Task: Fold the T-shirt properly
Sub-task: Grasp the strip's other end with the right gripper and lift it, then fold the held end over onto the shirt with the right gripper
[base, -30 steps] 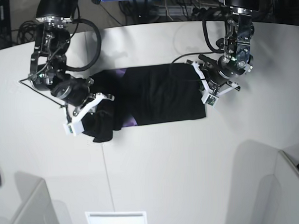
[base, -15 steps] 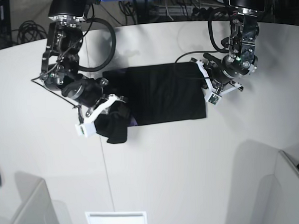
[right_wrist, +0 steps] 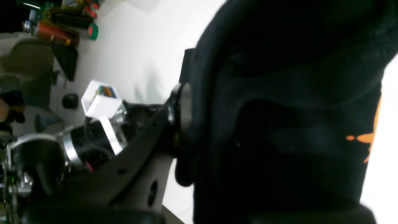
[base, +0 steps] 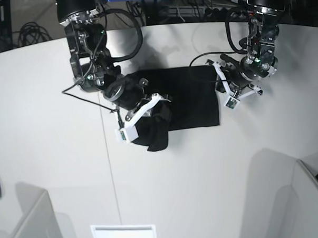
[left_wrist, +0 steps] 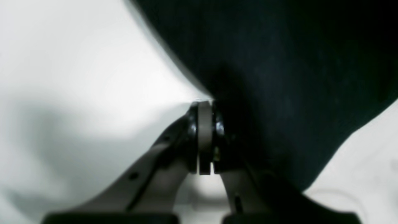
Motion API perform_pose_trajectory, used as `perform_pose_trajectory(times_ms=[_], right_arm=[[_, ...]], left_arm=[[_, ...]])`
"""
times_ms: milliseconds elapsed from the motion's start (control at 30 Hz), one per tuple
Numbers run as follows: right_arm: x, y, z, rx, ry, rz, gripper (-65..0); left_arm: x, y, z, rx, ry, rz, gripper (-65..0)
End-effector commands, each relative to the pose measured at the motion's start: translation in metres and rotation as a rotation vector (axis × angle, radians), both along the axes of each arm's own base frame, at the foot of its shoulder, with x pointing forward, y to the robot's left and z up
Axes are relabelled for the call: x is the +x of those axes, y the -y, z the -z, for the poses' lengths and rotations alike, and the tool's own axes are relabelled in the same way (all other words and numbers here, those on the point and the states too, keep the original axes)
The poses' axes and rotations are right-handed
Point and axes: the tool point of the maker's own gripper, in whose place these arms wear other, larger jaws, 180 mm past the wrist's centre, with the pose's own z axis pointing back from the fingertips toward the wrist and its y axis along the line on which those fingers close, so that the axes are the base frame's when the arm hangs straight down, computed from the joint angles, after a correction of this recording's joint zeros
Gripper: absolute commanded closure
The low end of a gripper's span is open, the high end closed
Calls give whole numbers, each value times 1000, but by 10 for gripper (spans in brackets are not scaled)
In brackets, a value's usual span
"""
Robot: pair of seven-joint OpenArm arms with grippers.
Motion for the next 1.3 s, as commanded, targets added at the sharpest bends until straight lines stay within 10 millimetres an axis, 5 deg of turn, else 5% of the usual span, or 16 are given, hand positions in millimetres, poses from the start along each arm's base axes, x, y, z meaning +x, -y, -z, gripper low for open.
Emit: perform_pose_trajectory(times_ms=[0, 133, 400, 533, 800, 1267], right_arm=[[9, -4, -15, 34, 48, 6, 0], [16, -5, 3, 16, 5, 9, 0], [6, -39, -5, 31, 54, -72, 0], [12, -42, 7, -12, 42, -86, 0], [9, -48, 11, -38, 46, -102, 0], [8, -53, 12, -35, 50, -106, 0]], left_arm=[[-7, -8, 4, 42, -37, 4, 0], [-7, -8, 4, 44, -37, 4, 0], [-12, -7, 7, 42, -47, 5, 0], [-13, -9, 7, 44, -48, 2, 0], [-16, -62, -1, 73, -33, -155, 0], [-55, -109, -33, 146, 16, -270, 0]])
